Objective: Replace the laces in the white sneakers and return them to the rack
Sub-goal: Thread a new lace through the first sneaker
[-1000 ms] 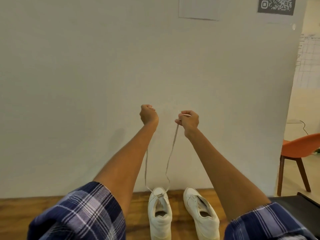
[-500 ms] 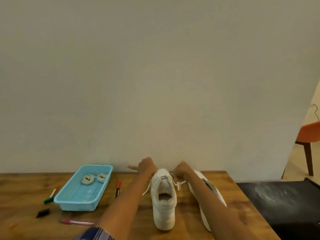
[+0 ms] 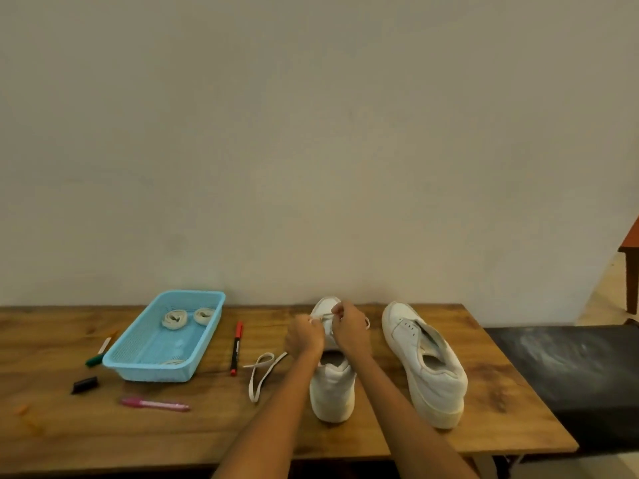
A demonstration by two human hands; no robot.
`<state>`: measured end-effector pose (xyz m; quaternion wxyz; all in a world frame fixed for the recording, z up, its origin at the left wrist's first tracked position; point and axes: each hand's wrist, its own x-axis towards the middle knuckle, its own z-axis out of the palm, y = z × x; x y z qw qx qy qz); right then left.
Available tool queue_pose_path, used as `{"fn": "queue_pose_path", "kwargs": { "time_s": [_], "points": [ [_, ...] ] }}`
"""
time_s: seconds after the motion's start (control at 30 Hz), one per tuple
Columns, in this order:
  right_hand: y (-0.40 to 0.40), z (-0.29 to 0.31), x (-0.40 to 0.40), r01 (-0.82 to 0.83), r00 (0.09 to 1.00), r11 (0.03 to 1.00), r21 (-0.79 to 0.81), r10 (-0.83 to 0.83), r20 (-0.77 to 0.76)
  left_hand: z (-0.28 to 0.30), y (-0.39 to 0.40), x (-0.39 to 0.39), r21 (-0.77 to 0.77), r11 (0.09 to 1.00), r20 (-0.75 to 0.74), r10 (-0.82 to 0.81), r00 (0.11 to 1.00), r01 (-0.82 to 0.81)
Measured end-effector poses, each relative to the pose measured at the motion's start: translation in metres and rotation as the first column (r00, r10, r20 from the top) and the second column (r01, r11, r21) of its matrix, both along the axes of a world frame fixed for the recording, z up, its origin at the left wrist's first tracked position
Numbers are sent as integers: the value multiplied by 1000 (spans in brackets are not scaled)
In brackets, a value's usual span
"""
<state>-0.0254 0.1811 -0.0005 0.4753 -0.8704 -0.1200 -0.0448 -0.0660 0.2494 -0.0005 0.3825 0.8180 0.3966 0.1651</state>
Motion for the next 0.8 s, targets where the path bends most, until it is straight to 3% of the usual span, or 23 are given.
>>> {"fn": "queue_pose_path", "kwargs": {
  "time_s": [0.2,0.53,0.8],
  "points": [
    [-1,-4,1,-42,998,999,-21,42,41,-8,4,0,-115,993,44,6,999,-1],
    [7,-4,3,-66,997,985,-157,72,27,-9,1,3,-36,999,39,-21,999,22],
    [8,-6,2,-63,996,984,-168,72,49,-10,0,3,28,998,23,-52,998,51]
  ]
}}
